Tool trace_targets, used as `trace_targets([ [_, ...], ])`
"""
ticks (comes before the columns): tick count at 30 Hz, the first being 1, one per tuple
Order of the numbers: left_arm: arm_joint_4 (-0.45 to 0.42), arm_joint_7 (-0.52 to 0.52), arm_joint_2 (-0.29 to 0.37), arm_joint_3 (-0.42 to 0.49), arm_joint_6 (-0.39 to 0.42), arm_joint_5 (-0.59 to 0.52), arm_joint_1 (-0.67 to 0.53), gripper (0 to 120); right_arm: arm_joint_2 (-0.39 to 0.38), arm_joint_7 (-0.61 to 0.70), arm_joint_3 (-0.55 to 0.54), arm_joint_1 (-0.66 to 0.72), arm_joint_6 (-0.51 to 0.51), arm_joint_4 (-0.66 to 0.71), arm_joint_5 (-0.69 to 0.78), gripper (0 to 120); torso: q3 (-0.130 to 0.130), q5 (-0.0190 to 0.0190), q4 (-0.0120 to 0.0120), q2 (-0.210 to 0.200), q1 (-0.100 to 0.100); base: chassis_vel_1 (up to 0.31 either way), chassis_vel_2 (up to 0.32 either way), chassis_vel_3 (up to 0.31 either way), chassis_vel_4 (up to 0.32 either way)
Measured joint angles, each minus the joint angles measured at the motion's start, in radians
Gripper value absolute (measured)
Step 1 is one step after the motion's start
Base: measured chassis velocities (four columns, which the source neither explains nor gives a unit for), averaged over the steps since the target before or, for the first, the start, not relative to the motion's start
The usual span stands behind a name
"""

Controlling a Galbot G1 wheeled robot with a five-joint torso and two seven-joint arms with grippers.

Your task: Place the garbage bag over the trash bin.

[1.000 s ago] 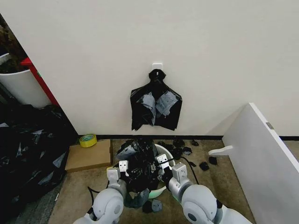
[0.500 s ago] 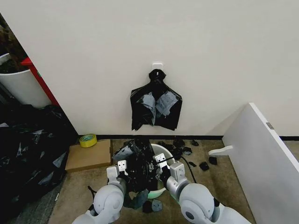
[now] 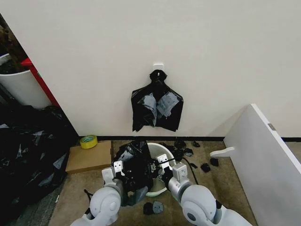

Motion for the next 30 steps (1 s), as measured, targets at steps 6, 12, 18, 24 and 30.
trace_targets([
  [6, -0.023, 0.009, 0.01, -0.016, -0.03, -0.005, 0.029, 1, -0.05, 0.032, 0.068, -0.047, 0.036, 0.048, 0.012, 0, 0.0, 0.0, 0.0, 0.0, 0.0, 0.0, 0.0, 0.0, 0.0],
  [12, -0.051, 0.015, 0.016, -0.038, -0.05, -0.015, 0.088, 1, -0.109, 0.061, 0.144, -0.081, 0.046, 0.089, 0.043, 0, 0.0, 0.0002, 0.0003, 0.0, 0.0, 0.0, 0.0, 0.0, 0.0],
  [18, -0.07, 0.019, 0.02, -0.087, -0.063, -0.025, 0.126, 1, -0.146, 0.066, 0.172, -0.1, 0.043, 0.084, 0.052, 0, 0.0, 0.0, -0.0001, 0.0, 0.0, 0.0, 0.0, 0.0, 0.0],
  [24, -0.094, 0.021, 0.023, -0.173, -0.072, -0.041, 0.177, 1, -0.177, 0.05, 0.19, -0.107, 0.04, 0.052, 0.053, 0, 0.0, 0.0, 0.0002, 0.0, 0.0, 0.0, 0.0, 0.0, 0.0],
  [30, -0.096, 0.024, 0.034, -0.203, -0.076, -0.054, 0.183, 1, -0.187, 0.033, 0.192, -0.13, 0.049, 0.066, 0.041, 0, 0.0, -0.0002, 0.0, 0.0, 0.0, 0.0, 0.0, 0.0, 0.0],
])
